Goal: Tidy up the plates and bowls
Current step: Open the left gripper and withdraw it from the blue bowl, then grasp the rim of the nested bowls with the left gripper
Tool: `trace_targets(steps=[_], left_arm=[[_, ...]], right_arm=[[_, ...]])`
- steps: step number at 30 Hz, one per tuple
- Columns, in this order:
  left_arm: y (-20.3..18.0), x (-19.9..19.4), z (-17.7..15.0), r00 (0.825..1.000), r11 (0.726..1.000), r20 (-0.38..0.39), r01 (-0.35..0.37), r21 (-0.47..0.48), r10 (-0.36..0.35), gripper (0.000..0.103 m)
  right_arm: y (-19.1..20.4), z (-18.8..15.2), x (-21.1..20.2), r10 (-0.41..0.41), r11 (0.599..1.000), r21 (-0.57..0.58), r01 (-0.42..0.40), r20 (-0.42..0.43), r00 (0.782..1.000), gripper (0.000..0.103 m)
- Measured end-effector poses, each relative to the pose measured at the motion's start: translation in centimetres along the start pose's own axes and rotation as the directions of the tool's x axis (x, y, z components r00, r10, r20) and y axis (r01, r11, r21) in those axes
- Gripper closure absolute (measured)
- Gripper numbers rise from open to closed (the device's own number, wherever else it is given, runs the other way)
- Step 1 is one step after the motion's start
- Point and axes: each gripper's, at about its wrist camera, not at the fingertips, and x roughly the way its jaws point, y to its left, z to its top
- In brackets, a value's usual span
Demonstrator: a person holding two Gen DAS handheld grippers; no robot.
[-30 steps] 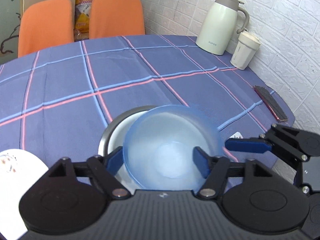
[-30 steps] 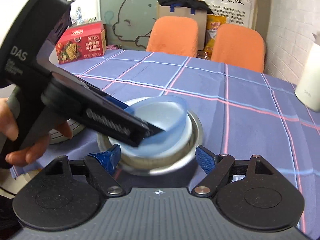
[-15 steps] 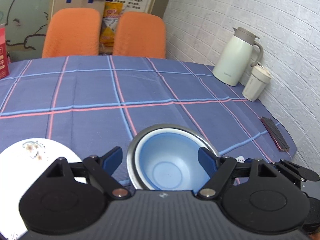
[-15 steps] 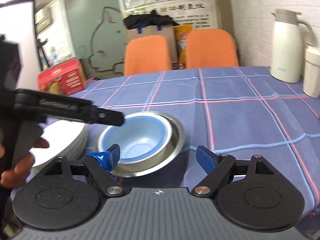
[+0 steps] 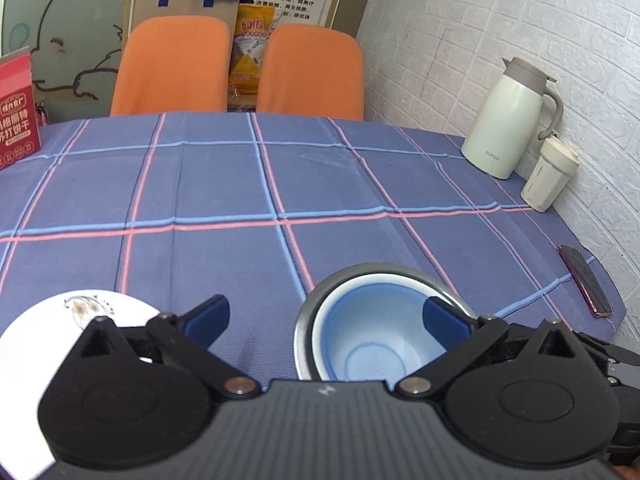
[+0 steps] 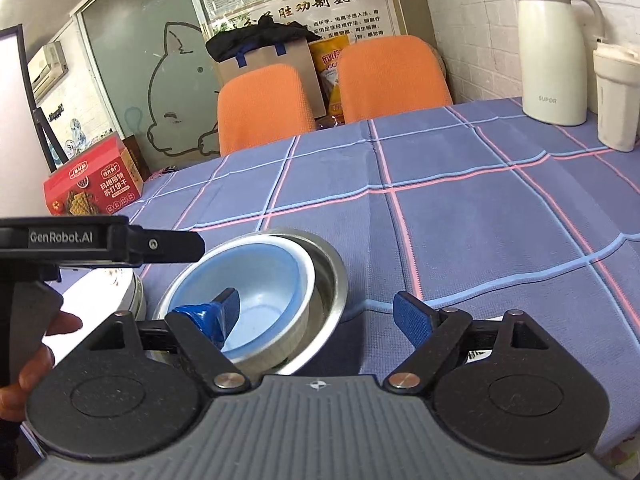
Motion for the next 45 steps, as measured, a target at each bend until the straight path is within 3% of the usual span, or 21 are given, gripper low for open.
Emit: trace_targets(steps=[6,12,23,27,30,35,39,45], left_arm=[[0.8,1.2,0.3,0.999,1.0,-0.043,0.002,-0.001,-0.002,0.001],[1.3,2.8,1.0,0.986,0.996,-0.135,0.094,0.007,-0.093,0.001],[0.2,5.0,-0.1,0.98,0.993,-0.178,0.104,0.064,-0.091,0.001],[0.3,5.1,-0.3,0.981,0.992,-0.175,0.1,0.072,-0.086,0.001],[0.1,5.3,-0.4,0.981,0.992,-0.177,0.091,0.084,-0.075,0.001],[-0.2,5.4,-0.4,0.978,0.991,-0.194,0.096,0.092,-0.076,0.001],[-0.2,5.5,-0.4,0.977,0.992,-0.199,0.099,0.083,-0.081,0.001],[-0.8,6.1,-0.7,0.98,0.992,-0.198,0.04,0.124,-0.015,0.003]], right_arm=[[0.0,0.5,1.7,-0.014,1.0,0.005,0.014,-0.054,0.998,0.032],[0.4,0.5,3.2,-0.026,0.999,-0.033,0.023,-0.112,0.993,0.032],[1.5,0.0,4.1,-0.062,0.996,-0.07,0.054,-0.115,0.991,0.031],[2.6,-1.0,4.2,-0.103,0.985,-0.144,0.092,-0.076,0.992,0.029],[2.6,-1.4,4.0,-0.108,0.986,-0.128,0.102,-0.044,0.993,0.029],[2.8,0.1,4.5,-0.127,0.988,-0.107,0.115,-0.112,0.986,0.029],[2.3,0.1,4.2,-0.075,0.997,-0.033,0.072,-0.118,0.99,0.029],[2.7,-0.3,4.3,-0.053,0.998,-0.051,0.048,-0.11,0.993,0.028]])
